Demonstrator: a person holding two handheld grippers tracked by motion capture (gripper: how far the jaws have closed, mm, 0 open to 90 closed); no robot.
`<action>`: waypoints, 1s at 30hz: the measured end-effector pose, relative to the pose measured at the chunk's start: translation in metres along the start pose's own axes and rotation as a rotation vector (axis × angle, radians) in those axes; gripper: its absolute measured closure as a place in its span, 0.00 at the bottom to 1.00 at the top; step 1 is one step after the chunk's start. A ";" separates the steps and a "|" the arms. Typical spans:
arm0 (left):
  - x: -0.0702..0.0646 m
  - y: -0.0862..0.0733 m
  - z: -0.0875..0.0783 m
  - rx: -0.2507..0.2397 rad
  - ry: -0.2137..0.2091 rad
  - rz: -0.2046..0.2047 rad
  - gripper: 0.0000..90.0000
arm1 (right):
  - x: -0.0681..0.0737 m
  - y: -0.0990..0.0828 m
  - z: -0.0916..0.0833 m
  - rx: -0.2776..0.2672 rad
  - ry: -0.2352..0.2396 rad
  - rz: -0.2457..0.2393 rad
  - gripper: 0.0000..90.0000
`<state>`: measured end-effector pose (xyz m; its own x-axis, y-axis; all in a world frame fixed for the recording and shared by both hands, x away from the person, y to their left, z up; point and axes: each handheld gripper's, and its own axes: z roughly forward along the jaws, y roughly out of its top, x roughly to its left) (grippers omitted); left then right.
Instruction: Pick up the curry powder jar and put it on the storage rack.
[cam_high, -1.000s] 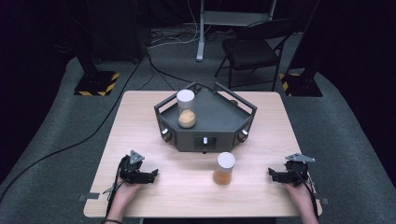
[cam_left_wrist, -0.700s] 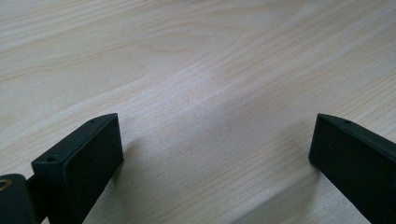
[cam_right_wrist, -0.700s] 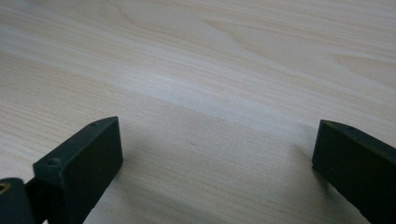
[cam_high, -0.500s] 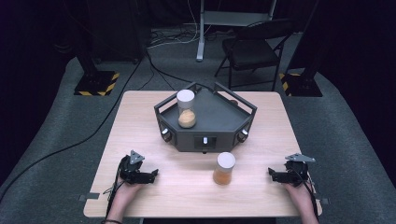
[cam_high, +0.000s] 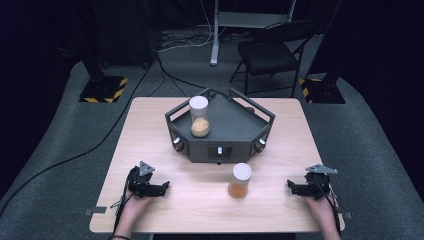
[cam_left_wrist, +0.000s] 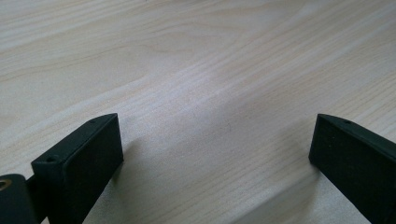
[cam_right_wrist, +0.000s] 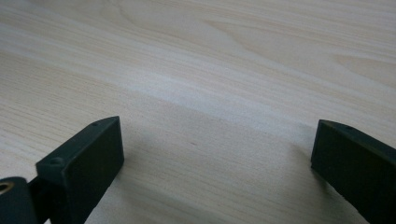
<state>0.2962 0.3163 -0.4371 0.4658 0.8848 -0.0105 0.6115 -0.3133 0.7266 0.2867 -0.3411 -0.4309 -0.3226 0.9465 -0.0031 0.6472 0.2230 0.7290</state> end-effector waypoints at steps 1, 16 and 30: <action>0.000 0.000 0.000 0.000 0.000 0.001 0.03 | 0.000 0.000 0.000 -0.001 -0.001 0.001 0.03; 0.000 0.000 0.000 0.000 0.000 0.000 0.03 | 0.006 -0.003 -0.014 -0.066 0.031 0.000 0.05; 0.000 0.000 0.000 0.000 -0.001 0.000 0.03 | 0.006 0.000 -0.026 -0.111 0.116 0.009 0.06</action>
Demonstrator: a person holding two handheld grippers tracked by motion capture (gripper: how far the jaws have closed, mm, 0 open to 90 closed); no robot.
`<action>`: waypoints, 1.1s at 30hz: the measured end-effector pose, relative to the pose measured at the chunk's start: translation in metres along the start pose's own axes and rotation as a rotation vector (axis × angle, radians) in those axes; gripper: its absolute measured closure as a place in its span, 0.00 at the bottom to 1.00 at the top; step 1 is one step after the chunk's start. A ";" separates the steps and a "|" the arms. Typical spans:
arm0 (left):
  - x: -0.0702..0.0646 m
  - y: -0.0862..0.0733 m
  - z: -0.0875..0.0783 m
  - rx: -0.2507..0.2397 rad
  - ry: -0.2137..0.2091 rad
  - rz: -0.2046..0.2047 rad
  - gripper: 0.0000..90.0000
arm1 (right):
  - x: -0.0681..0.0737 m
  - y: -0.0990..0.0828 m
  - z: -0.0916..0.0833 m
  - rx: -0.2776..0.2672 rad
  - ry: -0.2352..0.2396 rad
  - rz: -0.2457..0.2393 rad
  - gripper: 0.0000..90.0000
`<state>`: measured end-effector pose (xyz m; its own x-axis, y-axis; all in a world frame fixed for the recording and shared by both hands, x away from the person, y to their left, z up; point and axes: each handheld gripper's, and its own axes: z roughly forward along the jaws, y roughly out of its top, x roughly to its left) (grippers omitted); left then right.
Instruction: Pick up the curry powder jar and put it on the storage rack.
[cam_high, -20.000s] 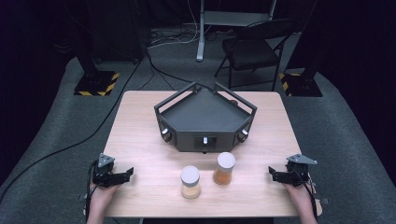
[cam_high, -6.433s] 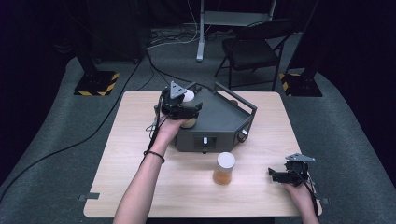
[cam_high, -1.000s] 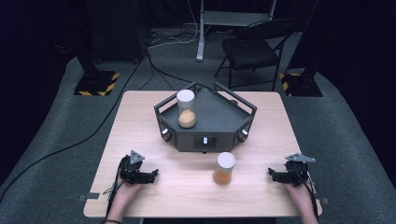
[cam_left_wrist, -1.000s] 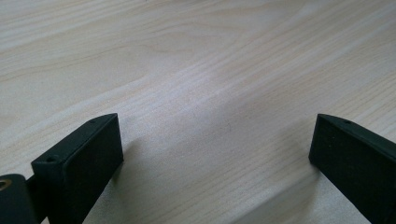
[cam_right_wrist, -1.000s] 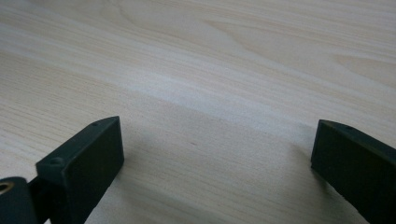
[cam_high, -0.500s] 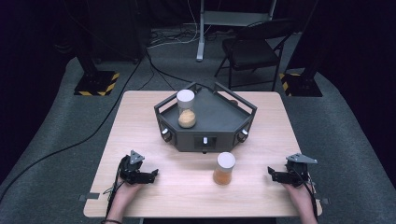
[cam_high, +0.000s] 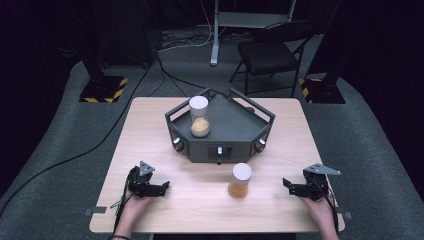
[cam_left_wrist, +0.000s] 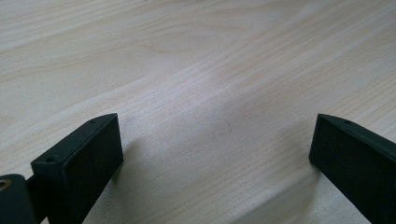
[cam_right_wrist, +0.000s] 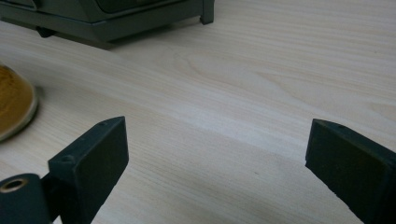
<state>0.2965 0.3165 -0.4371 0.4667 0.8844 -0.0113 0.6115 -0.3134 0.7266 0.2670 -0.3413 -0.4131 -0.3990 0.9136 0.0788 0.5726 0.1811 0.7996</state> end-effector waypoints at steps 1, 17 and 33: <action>0.000 0.000 0.000 0.001 0.000 0.000 0.03 | 0.000 0.000 -0.001 -0.005 0.005 0.002 0.06; 0.000 0.000 0.000 0.001 -0.002 0.002 0.03 | 0.007 0.000 -0.014 -0.070 0.068 -0.006 0.06; 0.000 0.001 0.000 0.002 -0.001 0.002 0.03 | 0.029 0.007 -0.018 -0.098 0.129 -0.069 0.07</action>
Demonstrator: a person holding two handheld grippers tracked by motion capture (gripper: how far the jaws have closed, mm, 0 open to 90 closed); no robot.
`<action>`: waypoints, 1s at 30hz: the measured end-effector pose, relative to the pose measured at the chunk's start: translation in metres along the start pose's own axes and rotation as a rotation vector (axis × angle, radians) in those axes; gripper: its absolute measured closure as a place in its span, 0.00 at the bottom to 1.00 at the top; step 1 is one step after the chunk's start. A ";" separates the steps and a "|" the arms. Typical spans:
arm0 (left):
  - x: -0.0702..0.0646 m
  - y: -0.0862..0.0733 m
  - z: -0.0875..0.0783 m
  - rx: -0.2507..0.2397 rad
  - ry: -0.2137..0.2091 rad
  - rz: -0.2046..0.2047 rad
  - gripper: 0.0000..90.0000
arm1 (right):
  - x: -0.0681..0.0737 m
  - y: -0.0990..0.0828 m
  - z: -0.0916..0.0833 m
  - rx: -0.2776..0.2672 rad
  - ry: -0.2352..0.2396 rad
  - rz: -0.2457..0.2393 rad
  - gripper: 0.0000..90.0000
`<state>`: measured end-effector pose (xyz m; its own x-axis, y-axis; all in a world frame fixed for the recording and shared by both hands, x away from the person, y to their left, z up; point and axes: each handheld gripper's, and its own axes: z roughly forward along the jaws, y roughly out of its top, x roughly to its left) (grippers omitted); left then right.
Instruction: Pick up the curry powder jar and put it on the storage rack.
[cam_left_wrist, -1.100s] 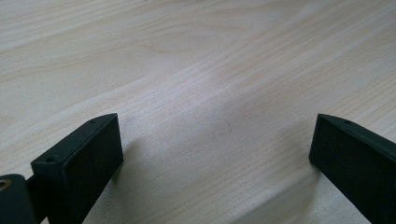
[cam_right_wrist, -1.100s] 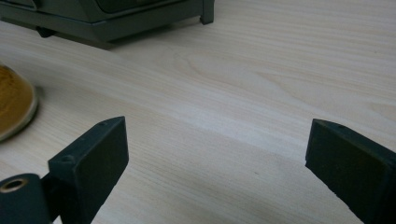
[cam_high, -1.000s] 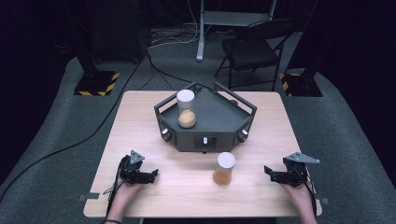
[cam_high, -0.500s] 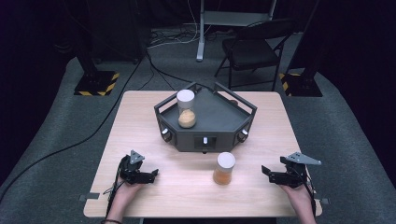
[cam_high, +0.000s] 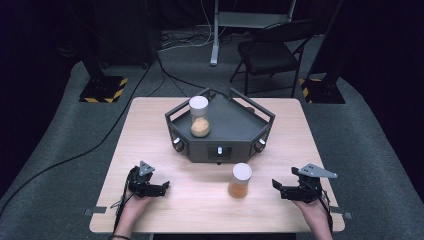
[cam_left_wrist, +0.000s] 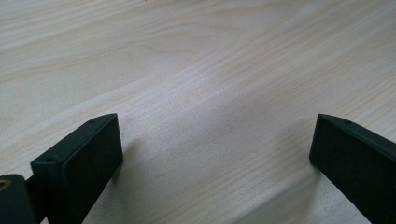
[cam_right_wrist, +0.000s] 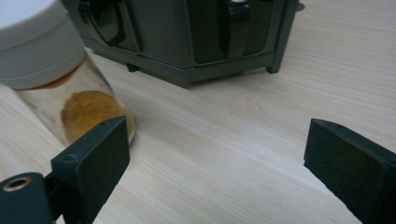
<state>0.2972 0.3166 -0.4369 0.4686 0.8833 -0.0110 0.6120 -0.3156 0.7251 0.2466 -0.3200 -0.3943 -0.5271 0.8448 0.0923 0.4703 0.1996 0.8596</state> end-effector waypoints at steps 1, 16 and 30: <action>0.000 0.000 0.000 0.000 0.000 0.000 0.03 | 0.002 0.000 0.000 -0.004 0.005 -0.007 0.07; 0.000 0.000 0.000 -0.001 0.000 0.000 0.03 | 0.025 0.008 0.007 -0.030 0.112 -0.050 0.07; 0.000 0.000 0.000 -0.001 0.000 0.000 0.03 | 0.043 0.011 0.023 -0.052 0.164 -0.088 0.06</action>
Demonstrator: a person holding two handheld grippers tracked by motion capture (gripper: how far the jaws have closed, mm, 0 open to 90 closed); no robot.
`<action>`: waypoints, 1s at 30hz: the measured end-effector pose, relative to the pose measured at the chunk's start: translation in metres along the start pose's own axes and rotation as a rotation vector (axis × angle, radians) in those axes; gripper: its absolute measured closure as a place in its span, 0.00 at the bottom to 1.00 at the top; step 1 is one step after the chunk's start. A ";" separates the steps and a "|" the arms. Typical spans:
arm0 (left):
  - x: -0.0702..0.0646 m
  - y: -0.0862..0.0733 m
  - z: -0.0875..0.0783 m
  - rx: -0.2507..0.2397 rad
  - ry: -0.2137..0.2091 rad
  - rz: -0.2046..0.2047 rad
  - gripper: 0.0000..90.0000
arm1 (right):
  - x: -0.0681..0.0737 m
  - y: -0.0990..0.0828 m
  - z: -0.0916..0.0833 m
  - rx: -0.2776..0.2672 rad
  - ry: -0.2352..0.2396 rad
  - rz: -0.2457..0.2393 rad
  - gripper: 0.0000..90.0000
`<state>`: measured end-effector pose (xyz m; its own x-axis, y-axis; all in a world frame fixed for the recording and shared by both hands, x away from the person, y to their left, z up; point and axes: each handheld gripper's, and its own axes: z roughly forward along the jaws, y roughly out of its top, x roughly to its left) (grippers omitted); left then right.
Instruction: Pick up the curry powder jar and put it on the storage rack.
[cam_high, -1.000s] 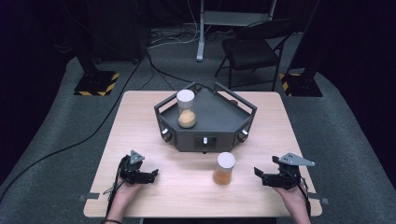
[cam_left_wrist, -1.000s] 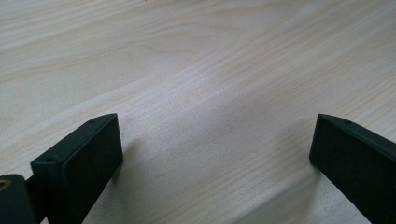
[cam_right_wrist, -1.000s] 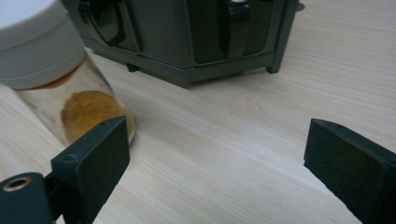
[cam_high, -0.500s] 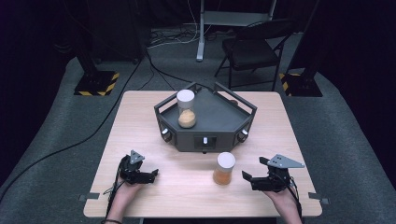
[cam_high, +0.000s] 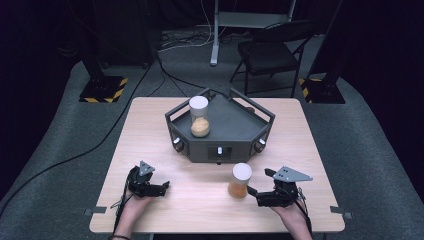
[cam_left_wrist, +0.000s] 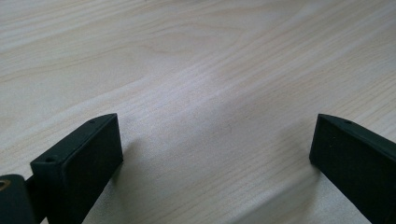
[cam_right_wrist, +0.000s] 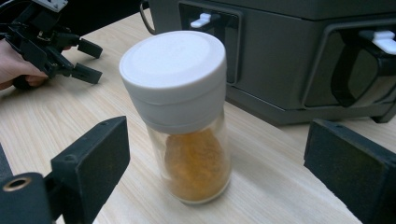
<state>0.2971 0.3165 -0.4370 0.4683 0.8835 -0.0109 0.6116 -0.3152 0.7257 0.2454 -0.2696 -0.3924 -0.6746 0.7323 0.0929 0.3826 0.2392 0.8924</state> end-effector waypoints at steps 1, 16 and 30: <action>0.000 0.000 0.000 0.001 0.000 0.000 0.03 | 0.001 0.000 0.001 0.000 0.000 -0.004 0.06; 0.000 0.000 0.000 0.001 0.000 0.000 0.03 | 0.012 0.001 0.022 -0.008 -0.005 -0.027 0.09; 0.000 0.000 0.000 0.001 0.000 0.000 0.03 | 0.010 0.003 0.039 -0.016 0.022 -0.018 0.12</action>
<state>0.2971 0.3165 -0.4369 0.4681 0.8836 -0.0108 0.6120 -0.3153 0.7253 0.2643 -0.2363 -0.4062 -0.6949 0.7139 0.0865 0.3605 0.2416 0.9009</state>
